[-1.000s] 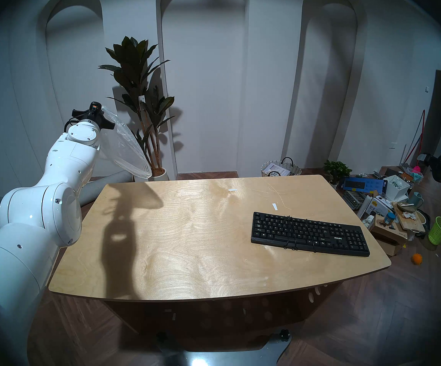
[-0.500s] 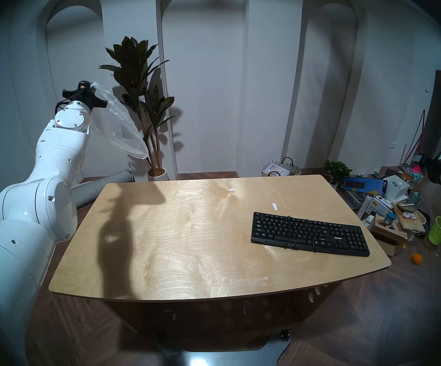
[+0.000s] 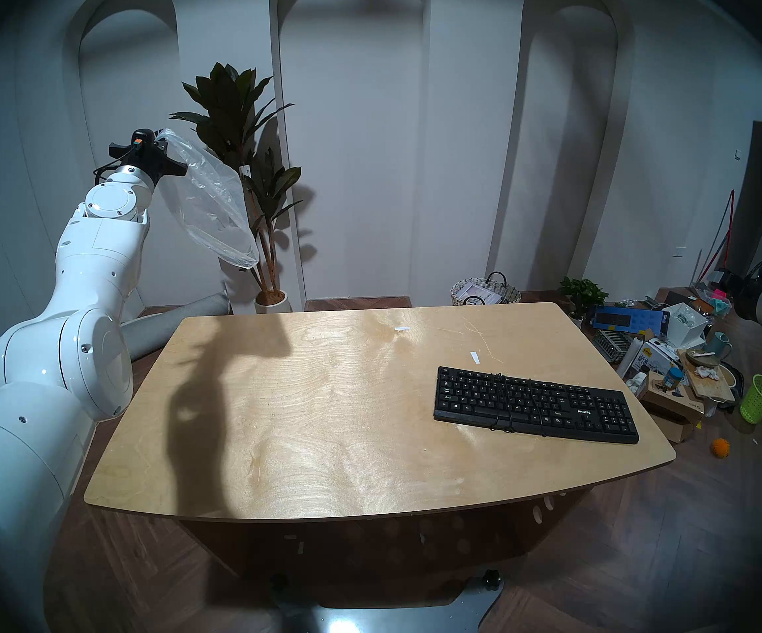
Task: Unwrap the new keyboard and set the wrapping aside
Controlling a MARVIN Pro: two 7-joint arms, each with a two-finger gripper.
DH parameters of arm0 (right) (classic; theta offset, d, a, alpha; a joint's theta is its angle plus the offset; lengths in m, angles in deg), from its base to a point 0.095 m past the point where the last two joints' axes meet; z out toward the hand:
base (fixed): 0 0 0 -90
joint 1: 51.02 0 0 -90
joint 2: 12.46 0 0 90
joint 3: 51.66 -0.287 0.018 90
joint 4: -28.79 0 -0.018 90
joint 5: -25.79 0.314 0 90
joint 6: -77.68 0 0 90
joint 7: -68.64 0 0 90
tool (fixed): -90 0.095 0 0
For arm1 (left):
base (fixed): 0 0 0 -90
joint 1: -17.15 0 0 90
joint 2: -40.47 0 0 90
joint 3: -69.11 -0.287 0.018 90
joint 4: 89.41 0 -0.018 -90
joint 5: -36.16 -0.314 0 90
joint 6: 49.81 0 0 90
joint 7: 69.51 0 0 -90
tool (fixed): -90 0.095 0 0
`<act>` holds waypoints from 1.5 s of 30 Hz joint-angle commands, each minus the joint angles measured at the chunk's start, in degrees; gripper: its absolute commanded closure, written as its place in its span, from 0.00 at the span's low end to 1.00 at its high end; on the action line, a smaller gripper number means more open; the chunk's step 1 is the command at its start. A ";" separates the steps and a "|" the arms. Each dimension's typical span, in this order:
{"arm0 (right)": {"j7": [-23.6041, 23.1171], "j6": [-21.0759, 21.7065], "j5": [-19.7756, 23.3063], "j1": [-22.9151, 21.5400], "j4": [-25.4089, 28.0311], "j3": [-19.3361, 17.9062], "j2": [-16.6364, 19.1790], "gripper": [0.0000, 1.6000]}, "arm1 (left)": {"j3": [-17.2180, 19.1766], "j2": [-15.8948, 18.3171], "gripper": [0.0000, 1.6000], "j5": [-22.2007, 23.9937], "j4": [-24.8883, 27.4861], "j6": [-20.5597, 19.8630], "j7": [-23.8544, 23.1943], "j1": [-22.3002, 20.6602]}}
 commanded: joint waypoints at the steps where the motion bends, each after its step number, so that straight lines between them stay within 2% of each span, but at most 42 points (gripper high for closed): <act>1: 0.19 -0.64 -0.22 -0.71 0.44 -0.02 0.03 0.00 | 0.78 0.81 1.00 1.65 2.35 1.50 -3.34 -0.20; 27: 0.83 -0.75 -0.94 -0.60 -0.35 0.99 -0.52 0.00 | 3.87 1.52 1.00 7.41 2.33 1.22 -19.17 6.68; 45: 2.08 -0.92 -2.56 -0.89 -0.52 1.49 -0.80 0.00 | 6.09 2.52 1.00 11.56 2.68 0.70 -32.58 12.31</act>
